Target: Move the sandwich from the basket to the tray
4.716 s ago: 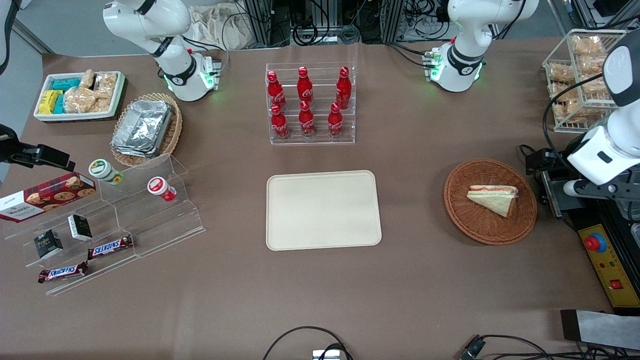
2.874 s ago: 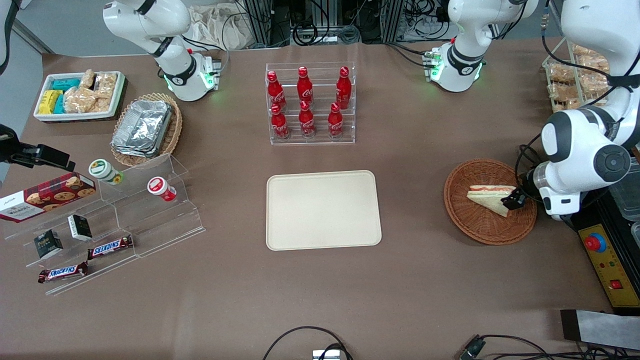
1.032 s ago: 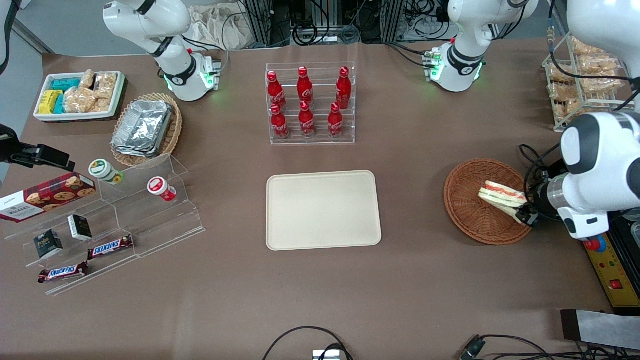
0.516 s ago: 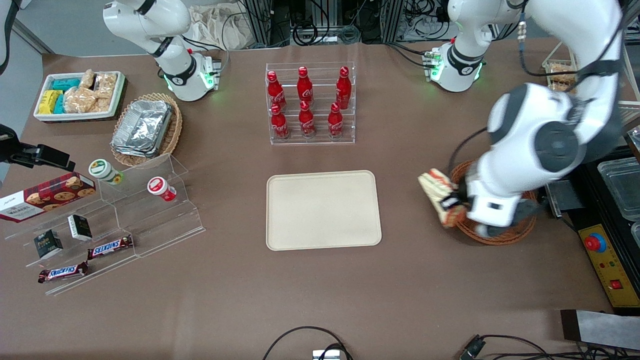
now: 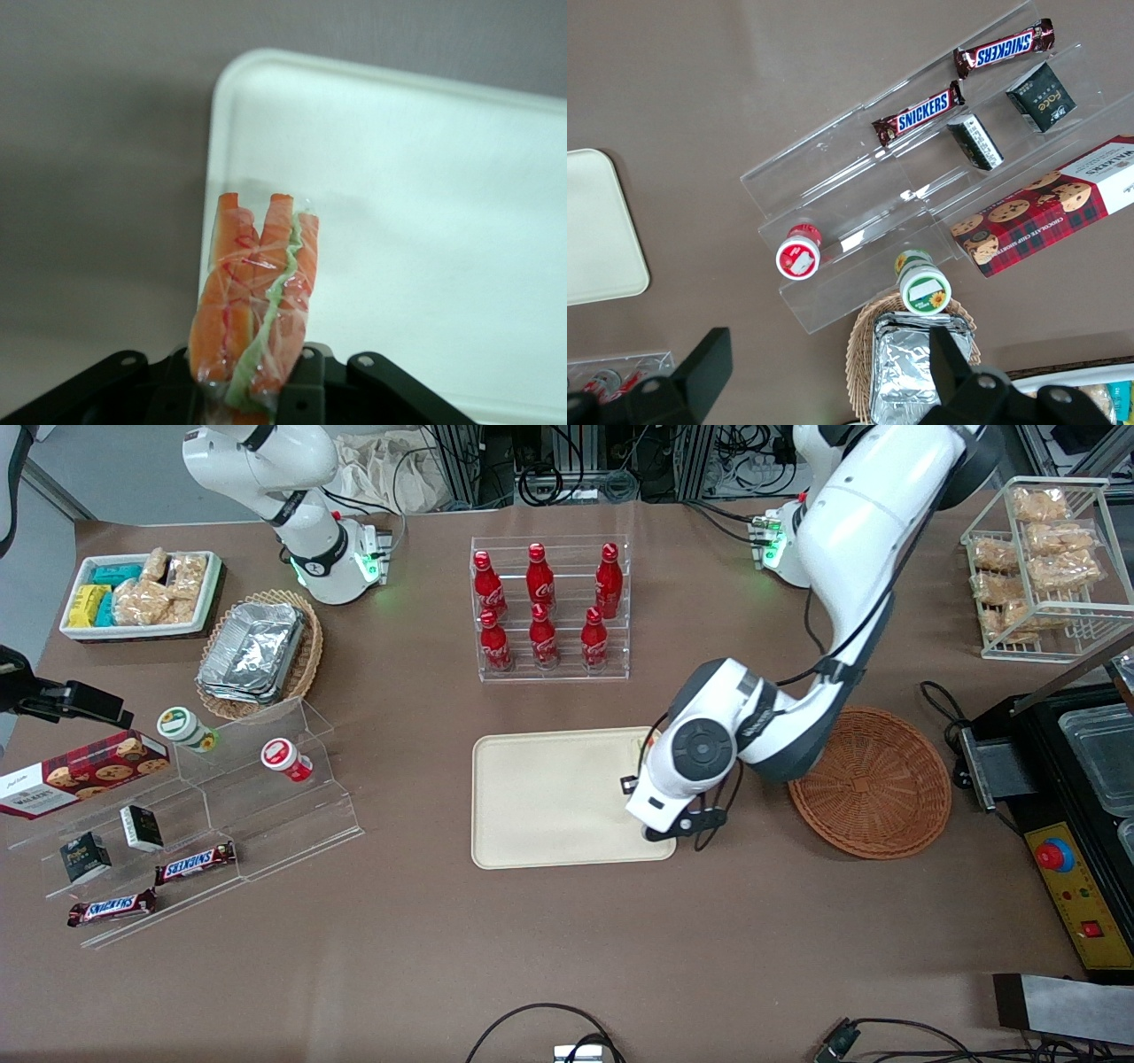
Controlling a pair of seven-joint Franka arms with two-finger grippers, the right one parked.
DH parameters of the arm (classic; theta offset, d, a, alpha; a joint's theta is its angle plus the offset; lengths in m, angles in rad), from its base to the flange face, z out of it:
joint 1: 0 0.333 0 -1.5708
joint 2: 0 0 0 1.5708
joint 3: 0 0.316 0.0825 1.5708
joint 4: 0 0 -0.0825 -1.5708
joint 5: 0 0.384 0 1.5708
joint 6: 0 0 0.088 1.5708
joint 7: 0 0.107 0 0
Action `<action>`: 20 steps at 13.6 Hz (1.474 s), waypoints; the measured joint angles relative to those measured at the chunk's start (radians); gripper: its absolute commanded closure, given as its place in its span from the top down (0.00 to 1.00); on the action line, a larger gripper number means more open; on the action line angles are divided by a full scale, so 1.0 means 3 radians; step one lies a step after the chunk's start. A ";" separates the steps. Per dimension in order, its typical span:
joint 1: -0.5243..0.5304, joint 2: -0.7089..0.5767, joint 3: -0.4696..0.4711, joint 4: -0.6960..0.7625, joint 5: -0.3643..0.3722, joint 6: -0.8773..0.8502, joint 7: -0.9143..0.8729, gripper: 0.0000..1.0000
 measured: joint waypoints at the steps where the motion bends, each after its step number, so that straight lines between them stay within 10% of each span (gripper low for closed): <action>1: -0.0034 0.0056 0.0001 0.0001 0.0052 0.0000 0.0000 0.00; 2: -0.0058 0.0104 0.0002 0.0002 0.0091 0.0000 0.0001 0.07; 4: -0.0082 0.0168 0.0009 0.0008 0.0129 0.0038 0.0002 0.51; 5: -0.0083 0.0186 0.0012 0.0011 0.0130 0.0092 -0.0006 0.92; 6: -0.0083 0.0202 0.0018 0.0015 0.0130 0.0161 -0.0030 1.00; 20: 0.0279 -0.0506 0.0154 0.0485 0.0116 -0.0880 0.0290 1.00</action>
